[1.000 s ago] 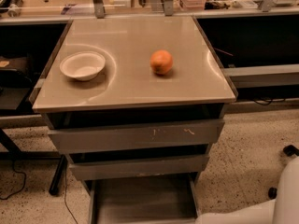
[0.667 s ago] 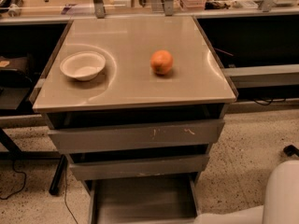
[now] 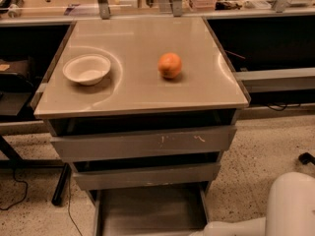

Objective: Close bottom drawer

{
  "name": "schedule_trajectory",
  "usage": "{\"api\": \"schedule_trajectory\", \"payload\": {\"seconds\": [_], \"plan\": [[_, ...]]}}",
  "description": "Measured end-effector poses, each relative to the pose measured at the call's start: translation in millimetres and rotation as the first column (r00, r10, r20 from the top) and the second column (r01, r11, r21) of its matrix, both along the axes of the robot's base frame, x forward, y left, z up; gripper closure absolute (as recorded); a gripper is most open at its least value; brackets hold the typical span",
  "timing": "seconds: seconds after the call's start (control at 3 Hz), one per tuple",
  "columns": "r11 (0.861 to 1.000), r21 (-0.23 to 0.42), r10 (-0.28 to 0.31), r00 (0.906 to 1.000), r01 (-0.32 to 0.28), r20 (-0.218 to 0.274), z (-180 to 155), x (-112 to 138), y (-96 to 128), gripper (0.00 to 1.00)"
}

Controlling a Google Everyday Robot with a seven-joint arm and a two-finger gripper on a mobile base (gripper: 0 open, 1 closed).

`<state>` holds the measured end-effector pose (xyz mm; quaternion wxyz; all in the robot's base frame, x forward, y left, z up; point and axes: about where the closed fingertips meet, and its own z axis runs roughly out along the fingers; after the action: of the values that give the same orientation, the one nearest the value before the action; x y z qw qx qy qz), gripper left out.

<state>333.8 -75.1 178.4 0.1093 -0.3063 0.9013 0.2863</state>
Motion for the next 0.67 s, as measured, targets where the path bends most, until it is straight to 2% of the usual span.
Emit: {"api": "schedule_trajectory", "payload": {"seconds": [0.67], "plan": [[0.999,-0.031,-0.014,0.9993,0.015,0.036,-4.5,22.5,-11.3,1.0]]}}
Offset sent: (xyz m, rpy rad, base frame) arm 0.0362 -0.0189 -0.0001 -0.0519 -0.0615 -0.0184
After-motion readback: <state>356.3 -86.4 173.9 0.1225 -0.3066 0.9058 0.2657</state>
